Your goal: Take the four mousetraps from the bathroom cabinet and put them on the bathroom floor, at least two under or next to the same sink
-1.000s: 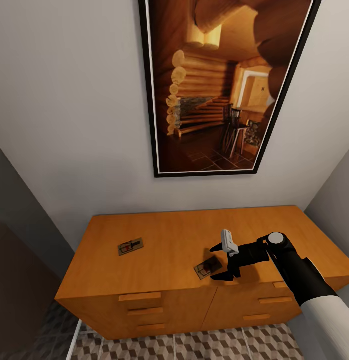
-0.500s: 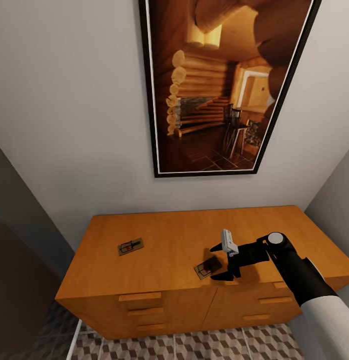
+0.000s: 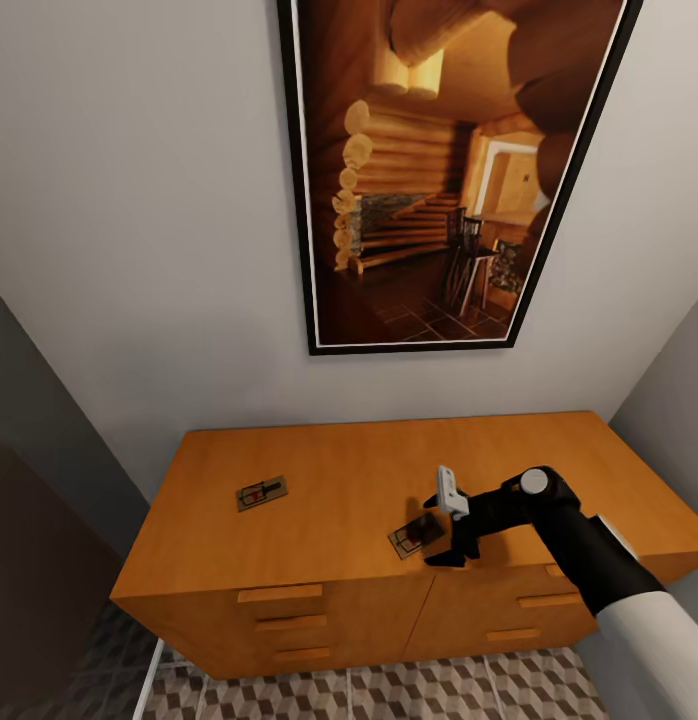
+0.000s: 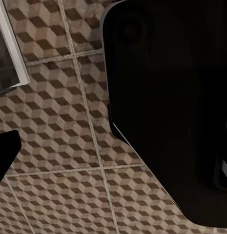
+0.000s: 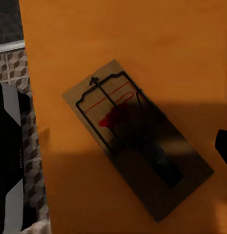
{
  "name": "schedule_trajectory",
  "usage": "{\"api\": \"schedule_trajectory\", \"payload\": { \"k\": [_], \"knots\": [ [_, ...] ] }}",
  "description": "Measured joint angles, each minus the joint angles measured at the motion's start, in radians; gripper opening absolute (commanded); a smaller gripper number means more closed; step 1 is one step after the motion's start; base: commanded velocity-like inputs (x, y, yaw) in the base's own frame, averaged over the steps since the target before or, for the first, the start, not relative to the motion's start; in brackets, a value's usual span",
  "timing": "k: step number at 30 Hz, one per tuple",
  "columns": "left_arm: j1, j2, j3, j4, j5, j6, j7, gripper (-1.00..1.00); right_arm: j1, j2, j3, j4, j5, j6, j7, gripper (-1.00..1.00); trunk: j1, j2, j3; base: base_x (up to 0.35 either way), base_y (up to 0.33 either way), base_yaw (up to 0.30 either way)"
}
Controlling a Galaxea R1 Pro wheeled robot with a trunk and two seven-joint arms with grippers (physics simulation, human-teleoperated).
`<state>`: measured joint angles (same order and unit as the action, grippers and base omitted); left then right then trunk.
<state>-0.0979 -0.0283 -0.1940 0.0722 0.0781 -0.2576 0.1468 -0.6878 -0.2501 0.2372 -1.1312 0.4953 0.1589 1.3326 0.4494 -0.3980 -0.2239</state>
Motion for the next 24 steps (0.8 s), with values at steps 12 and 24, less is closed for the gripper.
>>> {"api": "schedule_trajectory", "payload": {
  "k": [12, 24],
  "knots": [
    [0.0, -0.001, 0.0, -0.001, 0.0, 0.0, 0.0, 1.0, 0.0, 0.027, 0.037, 0.001, 0.083, -0.001, -0.067, 1.0, 0.0, 0.0, 0.0, 0.0, 0.0, 0.0],
    [0.0, -0.002, 0.0, -0.001, 0.0, 0.0, 0.0, 1.0, 0.0, 0.037, 0.041, 0.001, 0.087, -0.001, -0.07, 1.0, 0.0, 0.0, 0.0, 0.0, 0.0, 0.0]
  ]
}}
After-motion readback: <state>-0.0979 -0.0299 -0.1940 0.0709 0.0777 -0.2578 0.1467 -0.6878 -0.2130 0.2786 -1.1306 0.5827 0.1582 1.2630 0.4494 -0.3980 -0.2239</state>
